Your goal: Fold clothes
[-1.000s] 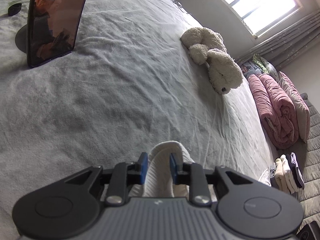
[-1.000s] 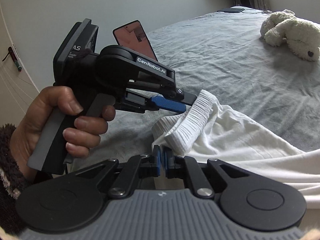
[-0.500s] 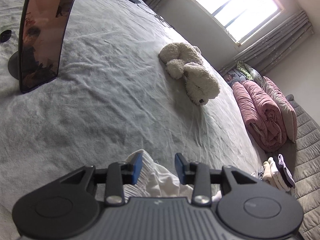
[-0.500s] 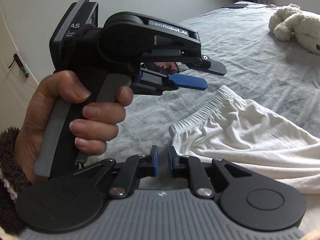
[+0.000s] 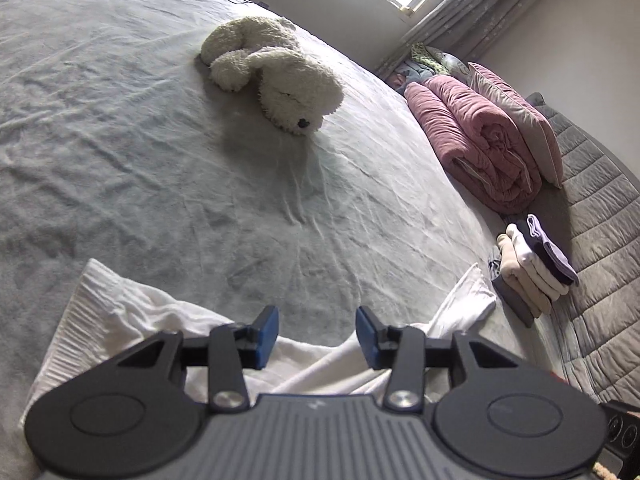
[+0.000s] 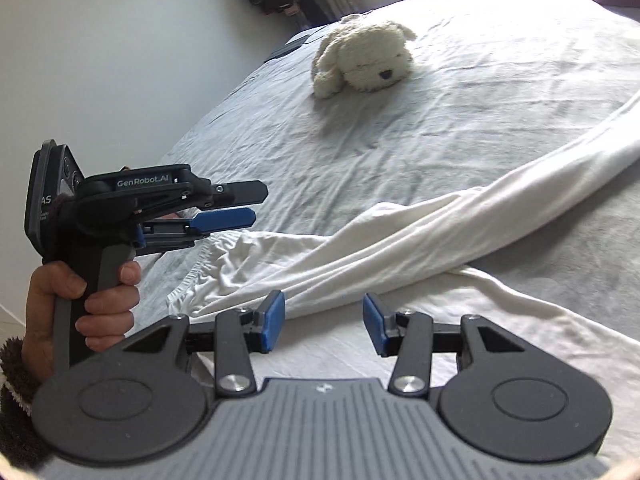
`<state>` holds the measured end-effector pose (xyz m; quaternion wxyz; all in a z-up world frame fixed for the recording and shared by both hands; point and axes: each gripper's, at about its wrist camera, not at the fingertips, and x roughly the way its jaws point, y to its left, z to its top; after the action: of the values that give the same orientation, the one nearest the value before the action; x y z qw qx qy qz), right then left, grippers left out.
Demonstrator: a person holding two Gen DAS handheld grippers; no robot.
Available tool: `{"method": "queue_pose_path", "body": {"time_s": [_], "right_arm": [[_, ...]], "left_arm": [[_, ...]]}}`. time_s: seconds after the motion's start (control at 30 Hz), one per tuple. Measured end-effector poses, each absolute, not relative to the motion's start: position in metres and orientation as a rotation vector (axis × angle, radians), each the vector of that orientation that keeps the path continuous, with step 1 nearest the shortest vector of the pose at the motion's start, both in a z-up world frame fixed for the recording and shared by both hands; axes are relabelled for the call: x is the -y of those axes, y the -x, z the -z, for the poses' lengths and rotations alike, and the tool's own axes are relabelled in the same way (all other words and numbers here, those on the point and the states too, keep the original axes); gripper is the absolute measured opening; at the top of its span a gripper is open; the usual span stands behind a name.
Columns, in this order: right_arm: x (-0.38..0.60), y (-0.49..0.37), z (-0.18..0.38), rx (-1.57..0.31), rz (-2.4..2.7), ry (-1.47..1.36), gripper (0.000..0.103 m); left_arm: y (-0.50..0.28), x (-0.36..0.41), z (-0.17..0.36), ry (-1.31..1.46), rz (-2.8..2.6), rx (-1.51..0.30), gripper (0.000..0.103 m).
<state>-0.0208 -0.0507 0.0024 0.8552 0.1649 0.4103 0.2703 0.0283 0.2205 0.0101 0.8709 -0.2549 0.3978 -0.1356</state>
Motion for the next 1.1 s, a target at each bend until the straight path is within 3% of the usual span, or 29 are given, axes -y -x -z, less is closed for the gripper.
{"method": "queue_pose_path", "body": {"time_s": [0.33,0.7,0.9,0.97,1.1], "right_arm": [[0.153,0.018,-0.021,-0.945,-0.285,-0.428,0.052],[0.216,-0.015,0.005,-0.943,-0.226,-0.744,0.053],[0.234,-0.015,0.007,-0.976,-0.193,-0.709,0.053],[0.241,-0.013,0.003,-0.960,-0.188,-0.688,0.053],[0.248,-0.012,-0.002,-0.930,-0.182,-0.610,0.056]], "left_arm": [[-0.066,-0.124,-0.004,0.451,0.425,-0.869,0.047],[-0.055,-0.083,0.006,0.344,0.475,-0.744,0.045],[-0.059,-0.060,0.020,0.270,0.479,-0.715,0.044],[-0.059,-0.053,0.026,0.232,0.463,-0.722,0.043],[-0.052,-0.043,0.034,0.172,0.437,-0.705,0.027]]}}
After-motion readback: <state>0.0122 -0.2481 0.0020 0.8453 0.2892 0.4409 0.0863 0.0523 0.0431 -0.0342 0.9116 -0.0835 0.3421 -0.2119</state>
